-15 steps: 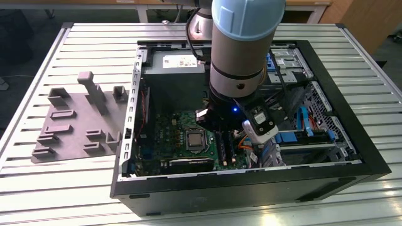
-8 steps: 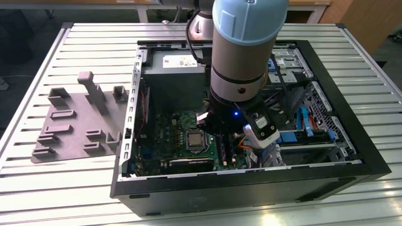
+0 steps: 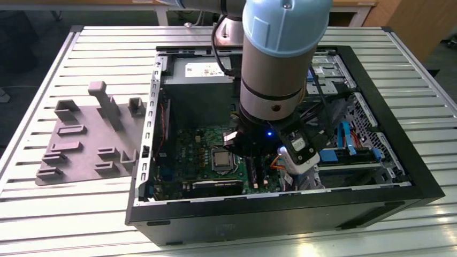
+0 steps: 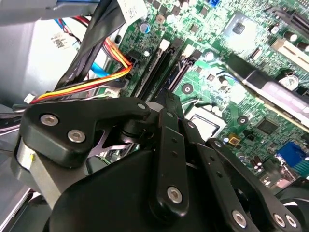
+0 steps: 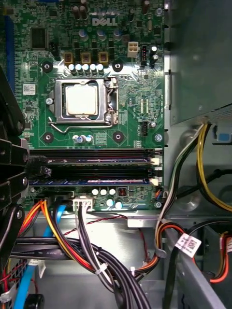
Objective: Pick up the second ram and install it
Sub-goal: 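Press down the second ram until it locks into place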
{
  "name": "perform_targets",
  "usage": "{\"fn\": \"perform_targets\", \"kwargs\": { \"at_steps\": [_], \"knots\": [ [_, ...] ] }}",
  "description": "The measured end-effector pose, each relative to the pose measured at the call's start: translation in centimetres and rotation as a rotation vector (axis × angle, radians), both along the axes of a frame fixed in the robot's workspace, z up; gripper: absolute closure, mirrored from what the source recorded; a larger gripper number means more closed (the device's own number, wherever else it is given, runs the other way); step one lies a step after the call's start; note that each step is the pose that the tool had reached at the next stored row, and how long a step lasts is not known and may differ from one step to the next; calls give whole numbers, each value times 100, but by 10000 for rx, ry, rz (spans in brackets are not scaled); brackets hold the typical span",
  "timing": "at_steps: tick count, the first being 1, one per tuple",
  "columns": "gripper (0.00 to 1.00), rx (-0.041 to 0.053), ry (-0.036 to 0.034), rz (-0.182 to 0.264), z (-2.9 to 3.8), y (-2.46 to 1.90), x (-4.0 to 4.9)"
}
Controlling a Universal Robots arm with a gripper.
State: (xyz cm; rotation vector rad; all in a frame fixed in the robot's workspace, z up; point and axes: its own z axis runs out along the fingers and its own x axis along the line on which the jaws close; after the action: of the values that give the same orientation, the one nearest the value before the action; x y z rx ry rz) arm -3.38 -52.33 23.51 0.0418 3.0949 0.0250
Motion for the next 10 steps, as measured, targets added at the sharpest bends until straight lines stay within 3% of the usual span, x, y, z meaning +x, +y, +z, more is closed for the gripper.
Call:
{"fn": "perform_targets", "kwargs": {
  "at_steps": [4,10],
  "knots": [
    [89,0,0,0,-1,-29,0],
    [89,0,0,0,-1,-33,0]
  ]
}}
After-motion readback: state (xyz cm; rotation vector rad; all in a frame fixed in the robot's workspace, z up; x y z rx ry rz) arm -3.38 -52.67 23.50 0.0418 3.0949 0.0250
